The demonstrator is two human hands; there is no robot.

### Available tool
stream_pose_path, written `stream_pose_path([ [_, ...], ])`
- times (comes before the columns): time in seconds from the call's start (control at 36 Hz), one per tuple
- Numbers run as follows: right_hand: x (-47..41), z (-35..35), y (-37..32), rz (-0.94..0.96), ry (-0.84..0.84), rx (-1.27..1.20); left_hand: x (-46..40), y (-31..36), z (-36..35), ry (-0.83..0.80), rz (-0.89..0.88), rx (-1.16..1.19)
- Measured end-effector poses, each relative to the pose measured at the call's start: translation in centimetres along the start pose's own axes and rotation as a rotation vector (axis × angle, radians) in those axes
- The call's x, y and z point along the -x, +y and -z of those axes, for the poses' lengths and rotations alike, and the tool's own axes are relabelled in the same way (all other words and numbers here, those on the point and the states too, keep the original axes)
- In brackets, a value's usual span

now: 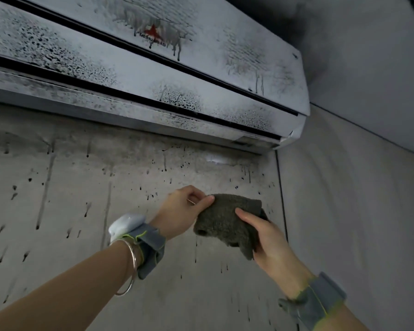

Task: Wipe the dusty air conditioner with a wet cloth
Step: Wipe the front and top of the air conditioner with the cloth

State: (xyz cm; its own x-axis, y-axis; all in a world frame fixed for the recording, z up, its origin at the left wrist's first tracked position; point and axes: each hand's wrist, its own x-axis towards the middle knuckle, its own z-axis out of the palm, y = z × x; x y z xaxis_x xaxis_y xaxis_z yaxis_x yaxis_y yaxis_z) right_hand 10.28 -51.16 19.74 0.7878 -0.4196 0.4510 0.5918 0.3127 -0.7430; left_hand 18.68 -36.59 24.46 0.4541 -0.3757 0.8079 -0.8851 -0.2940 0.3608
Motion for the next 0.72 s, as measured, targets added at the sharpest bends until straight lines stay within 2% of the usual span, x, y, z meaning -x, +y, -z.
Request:
stream_pose_path([
  [0.08,-1.5,1.3,-1.9,0.069,0.121,0.053,-1.1,0.1,-0.2,0.022,-0.149,-0.211],
  [0.19,-4.9,3.5,-5.5,0.284,0.289,0.151,-3.2,0.5,-0.3,-0.008,-0.394,-0.624],
  [0.28,-7.5,4.6,-8.2,0.485,0.354,0.286,-4.8,1.5,0.3,0.091,-0.623,-0.869],
  [0.39,-10.1,4.9,-11.5,0.731,0.476,0.456,-6.7,1.8,0.6,0.244,-0.795,-1.060],
  [0.53,-13.3,4.6,-15.1,0.979,0.553,0.628,-7.8,3.1,0.3,0.291,-0.813,-1.186],
  [0.72,-17.5,4.1,-17.7,1.085,0.559,0.739,-9.7,4.4,1.6,0.475,-0.789,-1.263],
])
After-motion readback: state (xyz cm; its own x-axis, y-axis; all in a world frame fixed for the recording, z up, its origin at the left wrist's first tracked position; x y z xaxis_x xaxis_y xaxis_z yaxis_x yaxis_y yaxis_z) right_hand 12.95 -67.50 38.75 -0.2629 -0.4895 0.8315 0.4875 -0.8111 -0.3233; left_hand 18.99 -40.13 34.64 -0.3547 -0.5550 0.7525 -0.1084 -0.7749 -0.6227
